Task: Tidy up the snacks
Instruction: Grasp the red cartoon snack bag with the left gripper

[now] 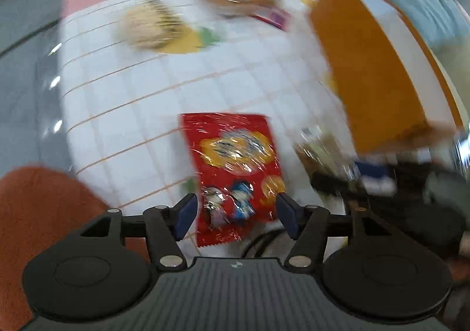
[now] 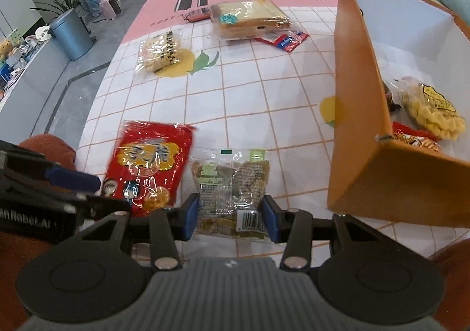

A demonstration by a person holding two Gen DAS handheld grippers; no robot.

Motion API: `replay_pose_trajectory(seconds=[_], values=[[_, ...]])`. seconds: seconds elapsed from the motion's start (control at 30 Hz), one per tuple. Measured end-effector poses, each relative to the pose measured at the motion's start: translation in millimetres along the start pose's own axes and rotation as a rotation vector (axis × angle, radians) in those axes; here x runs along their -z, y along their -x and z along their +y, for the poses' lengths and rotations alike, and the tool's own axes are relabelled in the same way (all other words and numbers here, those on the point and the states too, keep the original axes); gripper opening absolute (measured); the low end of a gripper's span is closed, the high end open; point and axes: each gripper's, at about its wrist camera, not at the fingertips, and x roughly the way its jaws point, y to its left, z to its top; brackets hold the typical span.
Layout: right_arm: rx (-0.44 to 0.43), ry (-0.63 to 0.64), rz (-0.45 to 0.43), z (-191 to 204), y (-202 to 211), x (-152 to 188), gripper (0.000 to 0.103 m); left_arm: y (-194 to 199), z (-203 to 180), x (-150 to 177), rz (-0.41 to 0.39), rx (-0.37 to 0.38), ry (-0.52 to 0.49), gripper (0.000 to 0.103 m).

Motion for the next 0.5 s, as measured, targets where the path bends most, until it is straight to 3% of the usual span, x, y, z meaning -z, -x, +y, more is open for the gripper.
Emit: replay_pose_trajectory(seconds=[0.1, 0.23, 0.5], values=[[-0.004, -0.013, -0.014, 1, -2, 0, 0.045, -7, 5, -5, 0.002, -0.03, 0.11, 0.073], [-0.006, -0.014, -0.054, 4, -1, -3, 0.045, -22, -6, -7, -0.022, -0.1, 0.074, 0.07], [-0.021, -0.027, -0.038, 4, -9, -3, 0.045, -26, -8, -5, -0.036, -0.081, 0.082, 0.083]])
